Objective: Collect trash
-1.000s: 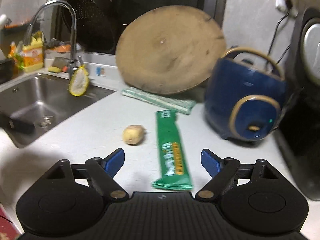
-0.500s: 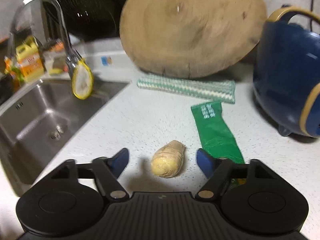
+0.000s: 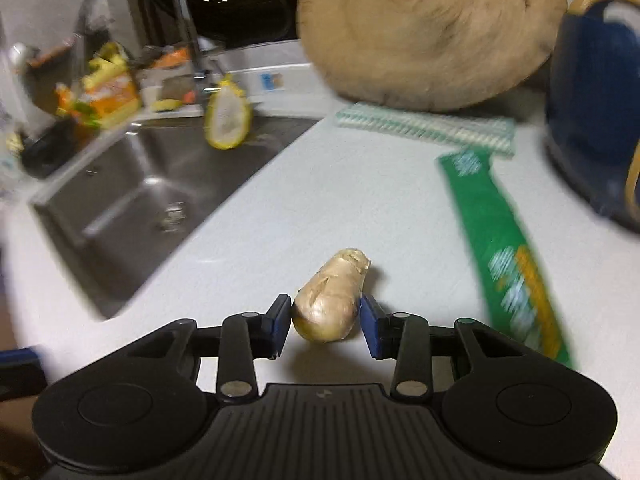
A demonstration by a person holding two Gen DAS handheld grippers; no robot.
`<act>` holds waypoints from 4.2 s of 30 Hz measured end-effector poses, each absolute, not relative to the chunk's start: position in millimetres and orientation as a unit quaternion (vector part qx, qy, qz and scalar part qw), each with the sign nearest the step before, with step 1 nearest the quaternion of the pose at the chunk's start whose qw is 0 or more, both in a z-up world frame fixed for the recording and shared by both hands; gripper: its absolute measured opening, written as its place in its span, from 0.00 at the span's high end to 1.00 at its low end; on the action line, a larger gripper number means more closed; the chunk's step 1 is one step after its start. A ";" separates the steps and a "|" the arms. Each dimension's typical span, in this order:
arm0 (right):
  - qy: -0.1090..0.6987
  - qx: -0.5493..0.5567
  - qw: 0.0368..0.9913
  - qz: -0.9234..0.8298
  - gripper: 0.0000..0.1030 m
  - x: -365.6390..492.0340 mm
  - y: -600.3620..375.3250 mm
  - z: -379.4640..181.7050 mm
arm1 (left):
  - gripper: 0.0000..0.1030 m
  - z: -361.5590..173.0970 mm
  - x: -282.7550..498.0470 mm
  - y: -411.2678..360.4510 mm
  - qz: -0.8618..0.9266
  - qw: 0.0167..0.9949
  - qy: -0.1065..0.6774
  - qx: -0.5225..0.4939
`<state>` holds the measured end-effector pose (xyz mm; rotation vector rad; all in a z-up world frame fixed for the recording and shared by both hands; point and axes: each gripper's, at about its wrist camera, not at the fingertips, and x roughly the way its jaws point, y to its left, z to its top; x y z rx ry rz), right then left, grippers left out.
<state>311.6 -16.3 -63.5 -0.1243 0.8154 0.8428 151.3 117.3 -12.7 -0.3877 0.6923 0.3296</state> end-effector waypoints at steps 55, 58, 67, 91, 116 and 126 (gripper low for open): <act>0.378 -0.127 0.841 0.367 0.12 304.2 -131.5 -80.5 | 0.63 -53.5 271.1 57.7 0.120 0.909 0.368 -0.153; 0.342 -0.115 0.860 0.361 0.16 305.8 -130.2 -68.2 | 0.64 -49.2 253.6 59.3 0.120 0.911 0.359 -0.160; 0.317 -0.120 0.890 0.304 0.56 358.0 -90.7 -64.6 | 0.64 -44.6 216.7 68.0 0.148 0.908 0.359 -0.157; 0.315 -0.142 0.880 0.327 0.42 250.1 -115.4 -61.0 | 0.58 -56.6 227.5 80.0 0.109 0.911 0.361 -0.168; 0.361 -0.102 0.860 0.345 0.74 291.4 -88.5 -74.4 | 0.56 -62.2 226.6 70.1 0.084 0.909 0.379 -0.153; 0.373 -0.095 0.849 0.362 0.73 266.9 -115.1 -71.2 | 0.56 -61.2 232.3 64.1 0.081 0.910 0.381 -0.141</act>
